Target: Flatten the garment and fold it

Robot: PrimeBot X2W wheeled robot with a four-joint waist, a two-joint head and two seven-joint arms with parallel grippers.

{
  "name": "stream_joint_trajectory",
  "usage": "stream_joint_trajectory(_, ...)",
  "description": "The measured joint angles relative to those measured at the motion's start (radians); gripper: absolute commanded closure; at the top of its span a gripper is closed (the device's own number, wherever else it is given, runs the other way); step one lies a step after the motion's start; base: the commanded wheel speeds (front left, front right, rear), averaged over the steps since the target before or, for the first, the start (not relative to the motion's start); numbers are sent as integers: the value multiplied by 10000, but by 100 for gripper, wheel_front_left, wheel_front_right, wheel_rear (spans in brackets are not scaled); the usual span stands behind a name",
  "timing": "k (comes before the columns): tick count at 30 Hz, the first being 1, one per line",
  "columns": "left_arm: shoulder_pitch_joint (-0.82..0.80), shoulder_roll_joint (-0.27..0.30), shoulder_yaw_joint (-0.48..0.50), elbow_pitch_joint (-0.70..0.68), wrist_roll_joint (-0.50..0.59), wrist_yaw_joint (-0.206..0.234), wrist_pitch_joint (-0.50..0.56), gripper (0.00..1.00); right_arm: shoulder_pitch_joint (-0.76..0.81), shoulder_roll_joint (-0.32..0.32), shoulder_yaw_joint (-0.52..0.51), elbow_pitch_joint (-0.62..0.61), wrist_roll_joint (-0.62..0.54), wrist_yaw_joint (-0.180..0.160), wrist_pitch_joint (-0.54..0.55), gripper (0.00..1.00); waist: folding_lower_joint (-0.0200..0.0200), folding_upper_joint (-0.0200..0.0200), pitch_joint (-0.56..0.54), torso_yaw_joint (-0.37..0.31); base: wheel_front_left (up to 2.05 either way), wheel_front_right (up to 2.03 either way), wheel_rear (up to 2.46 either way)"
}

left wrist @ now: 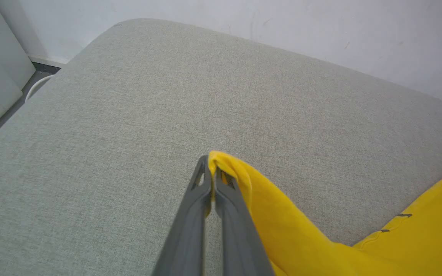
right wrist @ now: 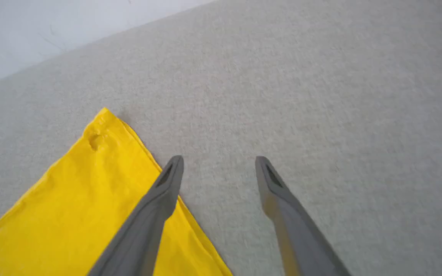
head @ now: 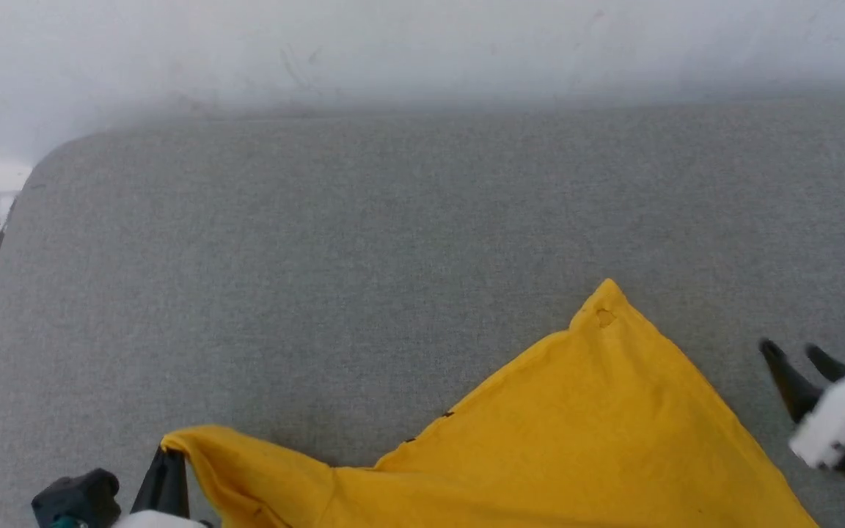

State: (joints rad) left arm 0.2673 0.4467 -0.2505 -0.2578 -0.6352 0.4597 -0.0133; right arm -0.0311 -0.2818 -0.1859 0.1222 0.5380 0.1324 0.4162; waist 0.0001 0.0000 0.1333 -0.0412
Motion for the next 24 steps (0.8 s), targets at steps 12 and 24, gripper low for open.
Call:
stream_joint_trajectory(12, -1055, -50, -562, -272, 299, -182, 174, 100, -4095, -518, 4366, 2514, 474, 0, 1285, 0, 2, 0, 742, 615, 0, 0, 0)
stream_joint_trajectory(24, -1304, -316, -723, 104, 284, -290, 13, 100, -5574, -1012, 6320, 3697, 1538, -12, 4376, 52, -1, 0, 1231, 1027, 0, 0, 0)
